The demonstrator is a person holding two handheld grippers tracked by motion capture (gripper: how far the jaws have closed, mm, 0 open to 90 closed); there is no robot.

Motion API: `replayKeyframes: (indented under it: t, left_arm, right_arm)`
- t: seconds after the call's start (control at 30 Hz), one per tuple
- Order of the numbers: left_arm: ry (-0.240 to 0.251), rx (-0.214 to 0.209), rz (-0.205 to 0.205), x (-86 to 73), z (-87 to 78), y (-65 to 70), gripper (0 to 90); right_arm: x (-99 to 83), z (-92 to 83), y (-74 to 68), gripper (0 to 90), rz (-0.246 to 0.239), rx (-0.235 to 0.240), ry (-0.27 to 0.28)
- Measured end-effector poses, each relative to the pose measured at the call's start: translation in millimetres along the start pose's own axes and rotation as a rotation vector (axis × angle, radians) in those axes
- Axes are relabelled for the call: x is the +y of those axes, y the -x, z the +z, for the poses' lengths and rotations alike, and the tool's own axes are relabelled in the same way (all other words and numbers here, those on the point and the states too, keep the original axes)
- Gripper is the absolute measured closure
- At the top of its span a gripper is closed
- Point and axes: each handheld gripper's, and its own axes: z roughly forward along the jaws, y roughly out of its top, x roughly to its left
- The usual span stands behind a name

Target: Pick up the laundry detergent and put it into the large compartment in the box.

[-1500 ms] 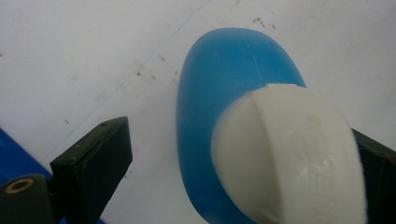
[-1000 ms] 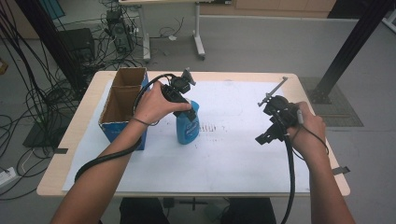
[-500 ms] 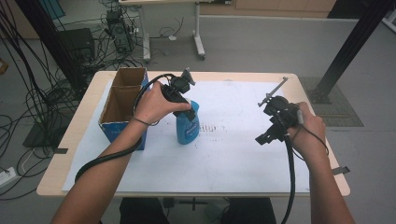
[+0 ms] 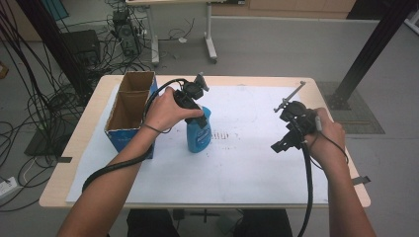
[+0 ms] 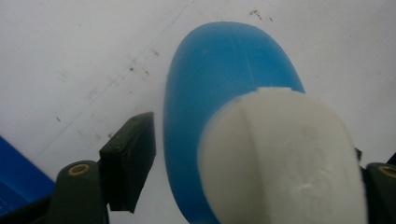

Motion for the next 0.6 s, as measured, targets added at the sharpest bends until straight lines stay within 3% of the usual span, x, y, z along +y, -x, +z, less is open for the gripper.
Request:
replayKeyframes:
  t: [0.13,0.6]
  left_arm:
    - [0.0,-0.008,0.003,0.8,-1.1,2.1,36.0]
    - [-0.004,0.032,-0.005,1.1,-2.5,7.7,37.6]
  right_arm:
    - [0.4,0.1,-0.5,5.3,0.001,-0.001,0.0]
    - [-0.7,-0.7,-1.1,5.3,-0.001,-0.002,0.003]
